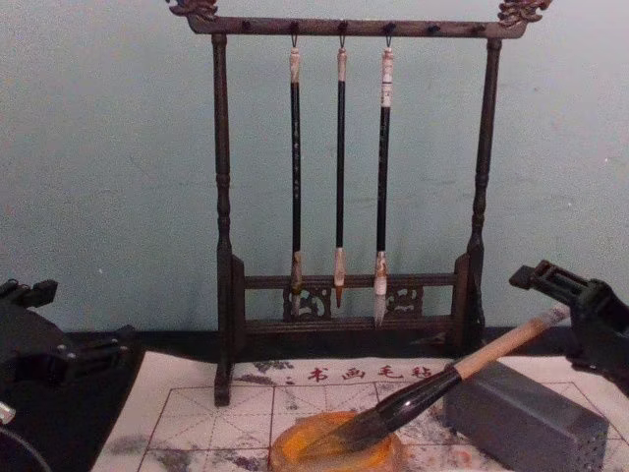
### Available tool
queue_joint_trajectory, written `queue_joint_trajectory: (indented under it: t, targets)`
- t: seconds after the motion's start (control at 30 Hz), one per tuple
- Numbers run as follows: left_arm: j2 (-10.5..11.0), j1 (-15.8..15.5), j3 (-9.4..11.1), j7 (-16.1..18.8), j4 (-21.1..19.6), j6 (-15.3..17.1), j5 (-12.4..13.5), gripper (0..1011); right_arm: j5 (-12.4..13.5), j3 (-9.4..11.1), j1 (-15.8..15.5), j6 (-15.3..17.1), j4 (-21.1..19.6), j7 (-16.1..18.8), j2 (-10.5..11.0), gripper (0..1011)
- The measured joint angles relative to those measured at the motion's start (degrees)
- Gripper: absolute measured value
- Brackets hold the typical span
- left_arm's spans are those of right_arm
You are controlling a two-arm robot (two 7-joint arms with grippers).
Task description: Pick up the brush from the inkstone, write on the paper, then place the brush back to its original position.
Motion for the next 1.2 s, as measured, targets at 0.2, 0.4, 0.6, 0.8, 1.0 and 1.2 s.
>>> queue_joint_trajectory:
  t: [0.2, 0.4, 0.6, 0.8, 1.0, 1.2]
  targets:
    - [0.0, 0.0, 0.0, 0.0, 0.0, 0.0, 0.0, 1001, -0.5, 0.2, -1.0, -1.1, -1.7, 0.6, 1.0, 1000]
    - [0.0, 0.0, 0.0, 0.0, 0.0, 0.0, 0.0, 1001, -7.3, -0.6, -2.7, -5.7, -4.1, 1.9, 3.3, 1000]
    - [0.0, 0.0, 0.0, 0.0, 0.0, 0.0, 0.0, 1001, -12.5, -1.0, -4.5, -8.5, -6.3, 2.2, 5.9, 1000]
    - [0.0, 0.0, 0.0, 0.0, 0.0, 0.0, 0.0, 1001, -19.0, -1.8, -6.3, -11.1, -8.6, 2.4, 9.4, 1000]
    - [0.0, 0.0, 0.0, 0.0, 0.0, 0.0, 0.0, 1001, -27.0, -3.5, -7.0, -13.3, -9.7, 0.2, 11.7, 1000]
    - [0.0, 0.0, 0.0, 0.0, 0.0, 0.0, 0.0, 1001, -32.0, -4.0, -7.1, -14.4, -9.1, -4.0, 11.3, 1000]
